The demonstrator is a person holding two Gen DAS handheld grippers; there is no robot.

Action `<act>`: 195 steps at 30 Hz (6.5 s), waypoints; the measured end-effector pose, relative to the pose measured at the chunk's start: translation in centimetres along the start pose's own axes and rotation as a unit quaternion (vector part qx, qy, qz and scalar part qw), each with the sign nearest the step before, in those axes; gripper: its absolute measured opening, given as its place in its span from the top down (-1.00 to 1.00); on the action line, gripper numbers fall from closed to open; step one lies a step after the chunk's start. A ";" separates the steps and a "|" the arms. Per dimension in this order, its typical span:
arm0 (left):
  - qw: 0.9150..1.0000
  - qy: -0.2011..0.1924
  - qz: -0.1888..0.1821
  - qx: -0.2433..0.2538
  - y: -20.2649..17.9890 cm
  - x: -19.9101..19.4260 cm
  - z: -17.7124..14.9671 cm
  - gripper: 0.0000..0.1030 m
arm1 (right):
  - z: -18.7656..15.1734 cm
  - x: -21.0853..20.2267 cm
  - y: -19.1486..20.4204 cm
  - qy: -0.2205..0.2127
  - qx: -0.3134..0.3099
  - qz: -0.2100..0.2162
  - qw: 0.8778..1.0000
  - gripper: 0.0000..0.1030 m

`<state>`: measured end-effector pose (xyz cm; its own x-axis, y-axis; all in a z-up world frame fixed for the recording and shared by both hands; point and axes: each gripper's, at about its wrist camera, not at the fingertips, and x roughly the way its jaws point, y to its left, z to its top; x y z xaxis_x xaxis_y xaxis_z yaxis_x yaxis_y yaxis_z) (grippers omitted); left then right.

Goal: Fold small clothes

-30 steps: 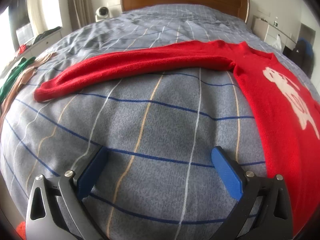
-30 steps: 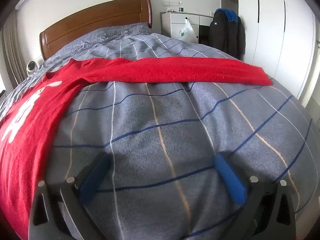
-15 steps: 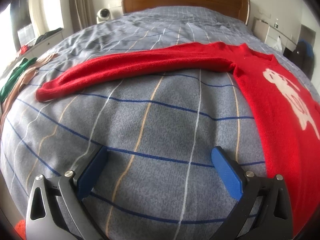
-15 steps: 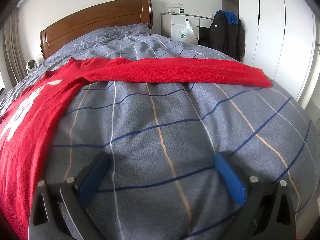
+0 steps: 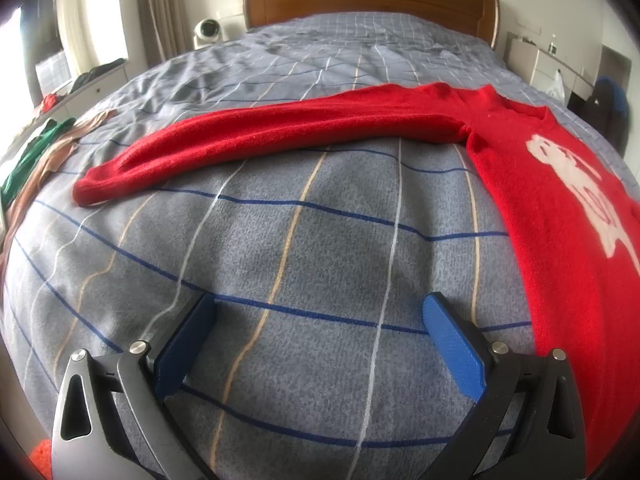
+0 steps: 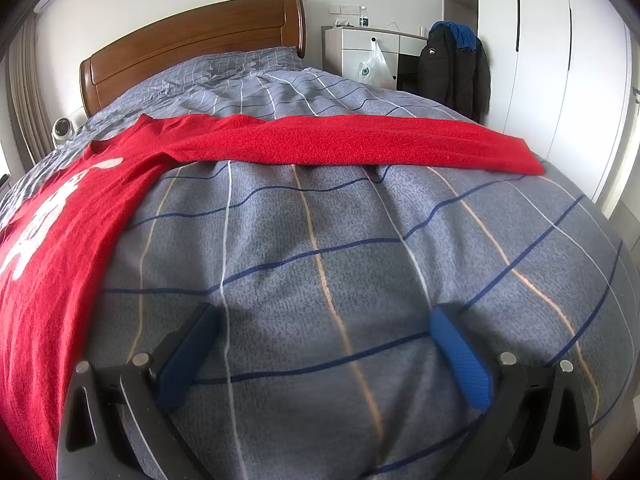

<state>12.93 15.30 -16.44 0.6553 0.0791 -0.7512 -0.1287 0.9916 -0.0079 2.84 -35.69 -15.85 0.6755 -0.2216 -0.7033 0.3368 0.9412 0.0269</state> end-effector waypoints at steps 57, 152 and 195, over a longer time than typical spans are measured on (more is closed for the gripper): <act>1.000 -0.001 0.003 0.004 -0.1 -0.1 0.0 -0.99 | -0.1 -0.1 0.1 -0.002 -0.001 -0.002 1.000 -1.00; 1.000 -0.001 0.007 -0.009 -0.1 -3.8 -1.9 -0.99 | 24.4 1.7 -10.3 -0.021 0.231 0.260 0.937 0.92; 1.000 -0.005 0.021 -0.003 -0.6 -3.5 -2.3 -0.99 | 8.8 7.3 -4.0 0.052 0.069 0.156 0.984 -0.81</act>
<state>8.99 14.24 -15.33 0.6571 0.1222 -0.7438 -0.1616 0.9867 0.0193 12.21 -43.37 -14.86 0.6921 0.1056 -0.7141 0.2144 0.9145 0.3430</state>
